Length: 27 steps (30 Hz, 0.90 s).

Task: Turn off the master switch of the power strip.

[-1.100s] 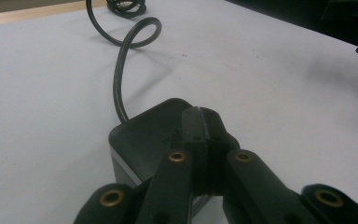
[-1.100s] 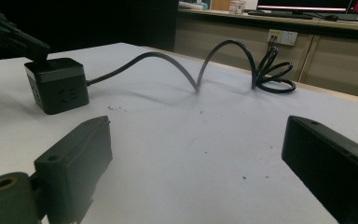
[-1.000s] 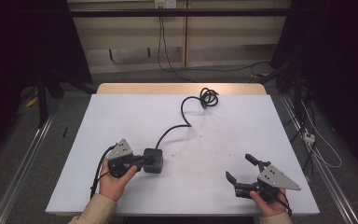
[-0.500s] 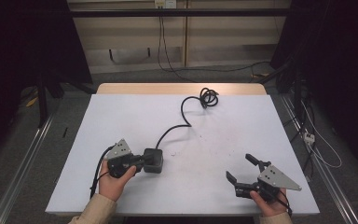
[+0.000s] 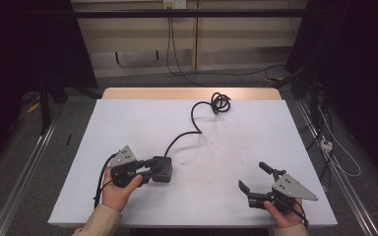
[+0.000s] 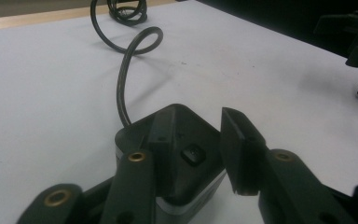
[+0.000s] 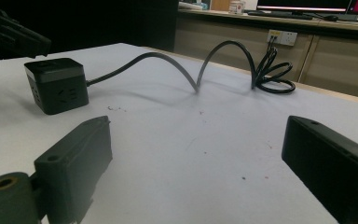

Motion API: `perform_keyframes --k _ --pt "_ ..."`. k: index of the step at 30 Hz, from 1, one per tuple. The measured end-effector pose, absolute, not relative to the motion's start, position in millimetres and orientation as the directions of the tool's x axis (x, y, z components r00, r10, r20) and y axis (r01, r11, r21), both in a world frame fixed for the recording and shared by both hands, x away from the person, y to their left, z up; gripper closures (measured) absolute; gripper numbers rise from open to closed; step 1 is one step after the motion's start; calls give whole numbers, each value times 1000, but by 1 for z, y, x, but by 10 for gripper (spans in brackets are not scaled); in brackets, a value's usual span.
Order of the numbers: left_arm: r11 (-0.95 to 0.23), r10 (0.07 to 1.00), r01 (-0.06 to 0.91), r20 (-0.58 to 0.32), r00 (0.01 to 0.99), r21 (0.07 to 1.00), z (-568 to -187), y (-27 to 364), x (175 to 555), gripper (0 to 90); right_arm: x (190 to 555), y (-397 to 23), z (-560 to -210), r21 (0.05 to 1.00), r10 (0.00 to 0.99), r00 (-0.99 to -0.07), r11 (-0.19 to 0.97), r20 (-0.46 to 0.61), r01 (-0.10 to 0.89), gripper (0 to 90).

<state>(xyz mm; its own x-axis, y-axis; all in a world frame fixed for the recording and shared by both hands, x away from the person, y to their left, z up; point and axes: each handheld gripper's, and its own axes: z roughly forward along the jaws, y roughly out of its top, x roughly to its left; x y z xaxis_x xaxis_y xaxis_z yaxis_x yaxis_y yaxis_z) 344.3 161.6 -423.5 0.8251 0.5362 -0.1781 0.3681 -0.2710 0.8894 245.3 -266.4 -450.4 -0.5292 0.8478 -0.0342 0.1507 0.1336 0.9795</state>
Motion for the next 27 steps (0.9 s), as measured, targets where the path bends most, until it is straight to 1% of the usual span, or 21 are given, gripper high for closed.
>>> perform_keyframes --k 1,6,11,13,14,15,21,23,27 --pt "-273 537 368 -177 825 889 -423 162 344 619 245 -266 -450 979 848 -529 134 -34 151 80" --pt "-263 541 370 -182 821 891 -422 163 344 505 245 -266 -450 979 848 -528 134 -34 152 80" --pt "-255 542 384 -197 817 887 -421 165 344 450 245 -267 -450 980 848 -529 133 -34 150 81" --pt "-258 541 387 -199 817 885 -421 164 344 419 245 -267 -450 980 848 -529 134 -34 151 80" --pt "-260 542 389 -199 816 884 -421 164 344 389 245 -267 -450 980 848 -529 133 -34 151 80" --pt "-256 544 390 -202 815 884 -421 164 344 389 245 -267 -450 980 848 -529 133 -34 151 80" --pt "-252 552 396 -205 808 883 -420 165 345 311 245 -267 -450 979 848 -528 133 -34 151 80" --pt "-249 556 400 -208 805 882 -420 166 345 304 246 -267 -450 979 848 -528 133 -34 151 80" --pt "-253 550 414 -222 805 875 -421 166 346 239 246 -267 -450 979 849 -528 133 -33 153 81"
